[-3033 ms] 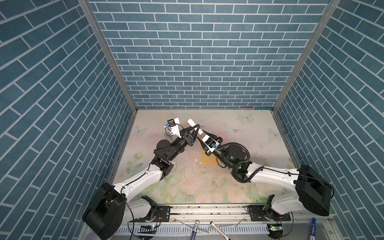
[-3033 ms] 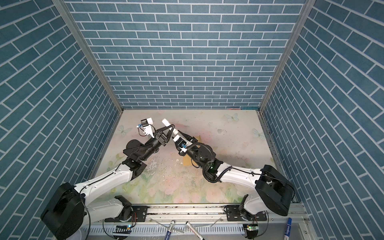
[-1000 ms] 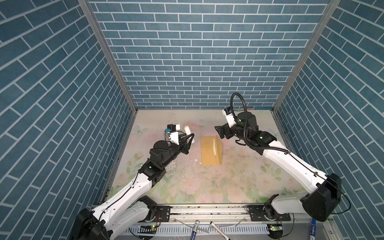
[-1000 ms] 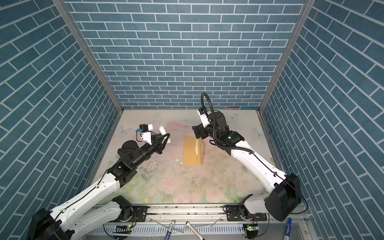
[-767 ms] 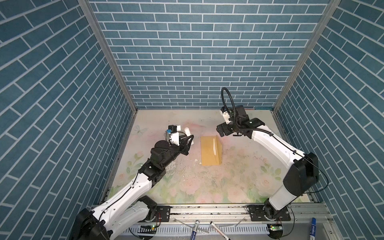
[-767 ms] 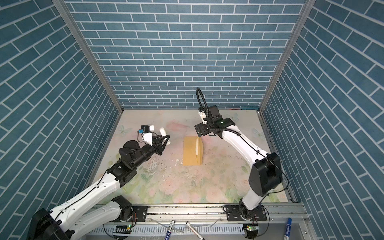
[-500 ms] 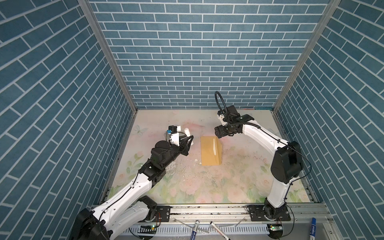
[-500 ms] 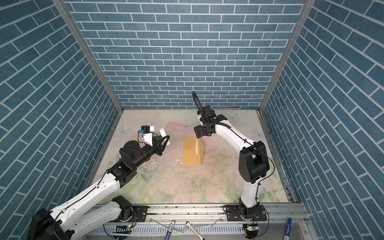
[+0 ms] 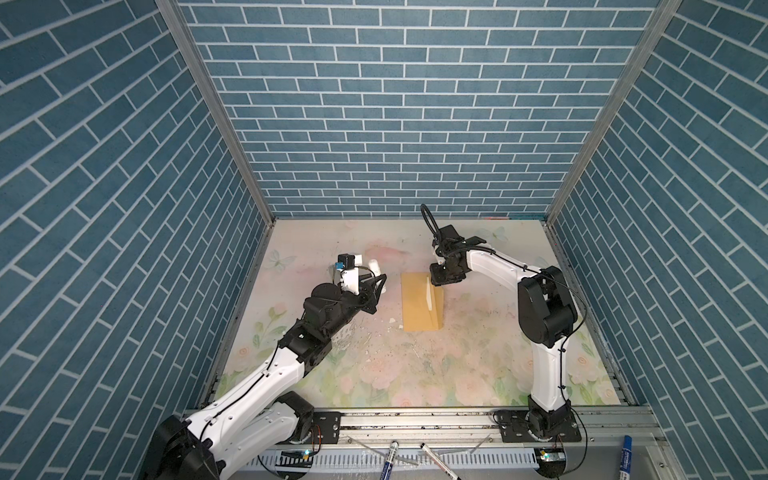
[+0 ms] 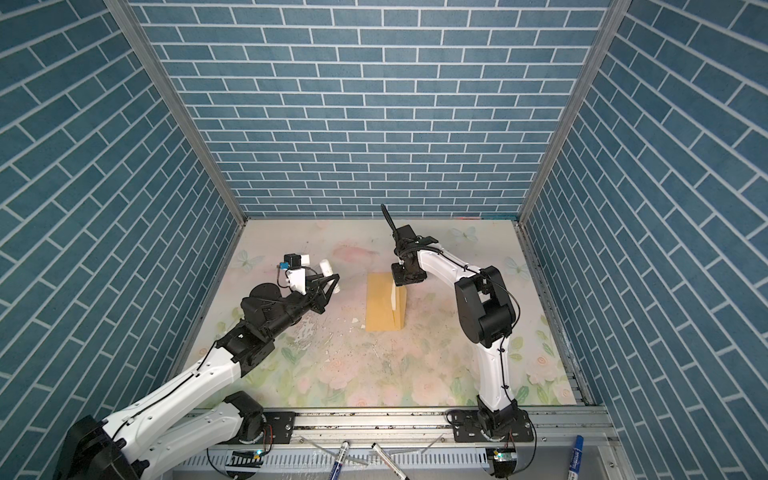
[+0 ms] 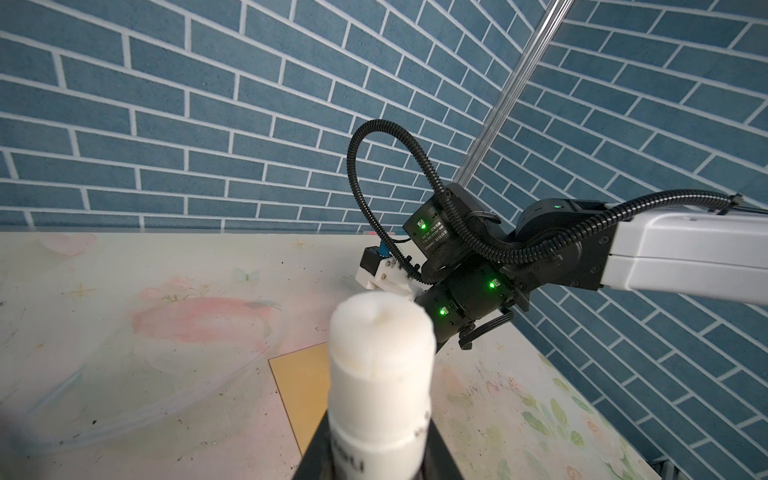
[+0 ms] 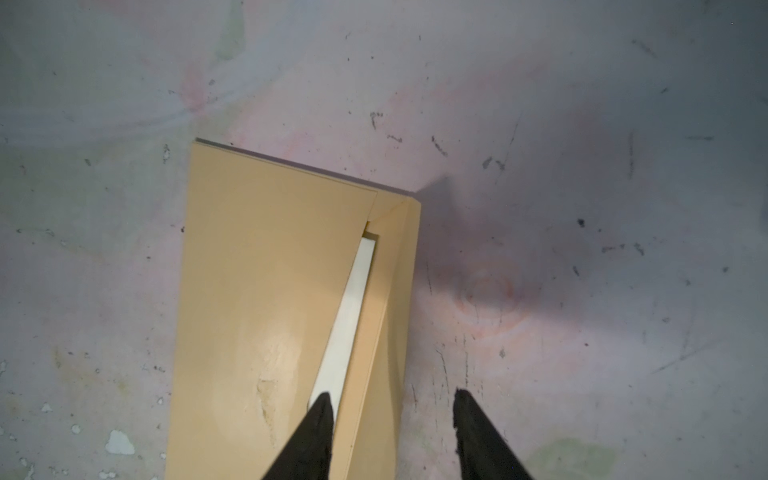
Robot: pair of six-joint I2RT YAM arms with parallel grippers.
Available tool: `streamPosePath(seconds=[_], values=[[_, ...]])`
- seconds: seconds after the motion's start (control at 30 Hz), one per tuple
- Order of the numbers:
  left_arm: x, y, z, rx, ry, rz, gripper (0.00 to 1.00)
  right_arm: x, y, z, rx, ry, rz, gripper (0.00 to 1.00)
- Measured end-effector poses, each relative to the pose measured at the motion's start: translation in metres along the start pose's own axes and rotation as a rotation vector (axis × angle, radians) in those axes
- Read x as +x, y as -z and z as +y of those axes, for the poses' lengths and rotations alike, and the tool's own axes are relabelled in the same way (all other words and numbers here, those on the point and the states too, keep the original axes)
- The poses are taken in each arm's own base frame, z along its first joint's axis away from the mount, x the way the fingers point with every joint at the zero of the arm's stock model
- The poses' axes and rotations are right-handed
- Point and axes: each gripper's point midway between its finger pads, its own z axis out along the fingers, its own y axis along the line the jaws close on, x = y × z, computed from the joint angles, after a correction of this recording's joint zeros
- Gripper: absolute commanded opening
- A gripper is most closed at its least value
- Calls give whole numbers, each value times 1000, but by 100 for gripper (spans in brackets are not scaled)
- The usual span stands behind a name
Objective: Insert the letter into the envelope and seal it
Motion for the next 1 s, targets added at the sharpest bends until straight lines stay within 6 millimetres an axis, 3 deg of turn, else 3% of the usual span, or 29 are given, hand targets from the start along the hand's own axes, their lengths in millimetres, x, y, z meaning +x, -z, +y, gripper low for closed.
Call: streamPosePath(seconds=[0.17,0.37,0.63,0.73,0.9,1.0], values=[[3,0,1,-2,1,6,0,4,-10,-1,1,-29,23,28],[4,0,2,-3,1,7,0,6,-16,2,-16,-58,35,0],[6,1,2,-2,1,6,0,-2,-8,11,-107,-166,-29,0],[6,1,2,0,1,3,0,-8,14,15,-169,-265,-116,0],[2,2,-1,14,-1,-12,0,-33,75,22,-314,-471,-366,0],[-1,2,-3,22,0,-20,0,-37,101,16,-395,-639,-511,0]])
